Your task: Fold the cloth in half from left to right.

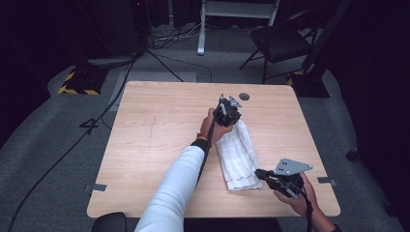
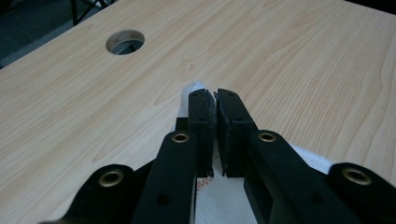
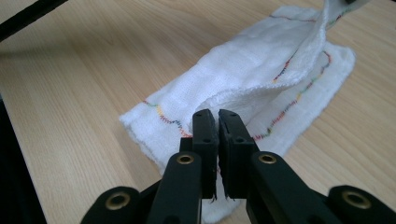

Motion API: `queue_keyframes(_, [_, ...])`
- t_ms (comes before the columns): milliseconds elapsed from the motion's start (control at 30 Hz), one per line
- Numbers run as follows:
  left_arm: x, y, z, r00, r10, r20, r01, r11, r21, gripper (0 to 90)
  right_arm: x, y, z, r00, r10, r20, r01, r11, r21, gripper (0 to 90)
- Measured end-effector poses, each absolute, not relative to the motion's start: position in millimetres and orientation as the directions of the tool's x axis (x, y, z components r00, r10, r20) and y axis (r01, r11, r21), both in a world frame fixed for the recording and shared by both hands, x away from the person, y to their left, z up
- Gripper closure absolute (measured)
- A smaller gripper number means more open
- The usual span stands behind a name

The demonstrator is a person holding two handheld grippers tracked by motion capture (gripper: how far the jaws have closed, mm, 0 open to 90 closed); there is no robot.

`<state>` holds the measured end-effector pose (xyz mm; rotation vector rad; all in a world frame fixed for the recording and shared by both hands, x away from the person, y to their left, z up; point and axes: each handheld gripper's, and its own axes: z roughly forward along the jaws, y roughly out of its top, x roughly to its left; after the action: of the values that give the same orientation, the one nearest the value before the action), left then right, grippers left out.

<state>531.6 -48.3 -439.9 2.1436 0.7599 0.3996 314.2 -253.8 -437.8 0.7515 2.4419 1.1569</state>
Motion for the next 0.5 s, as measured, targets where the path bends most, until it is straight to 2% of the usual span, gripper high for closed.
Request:
queue_keyframes(33, [529,-54,-440,0.754,0.656,0.032,0.393,-0.49,0.778,75.0,314,-257,-439,-0.8,0.597,-0.06,0.332,0.523,0.785,82.4])
queue_keyframes(67, [527,-55,-440,0.752,0.658,0.035,0.394,-0.493,0.776,67.9,314,-260,-440,-0.793,0.607,-0.044,0.353,0.516,0.78,74.7])
queue_keyframes(233, [510,-52,-441,0.767,0.641,0.016,0.402,-0.5,0.767,43.4,315,-268,-446,-0.767,0.641,-0.035,0.392,0.511,0.765,55.4])
queue_keyframes(400, [481,-35,-440,0.82,0.571,0.043,0.356,-0.567,0.742,30.4,319,-270,-444,-0.761,0.647,-0.04,0.382,0.497,0.779,46.9])
queue_keyframes(500, [460,-21,-442,0.85,0.526,0.031,0.339,-0.591,0.732,28.4,325,-272,-445,-0.755,0.655,-0.042,0.383,0.491,0.783,43.8])
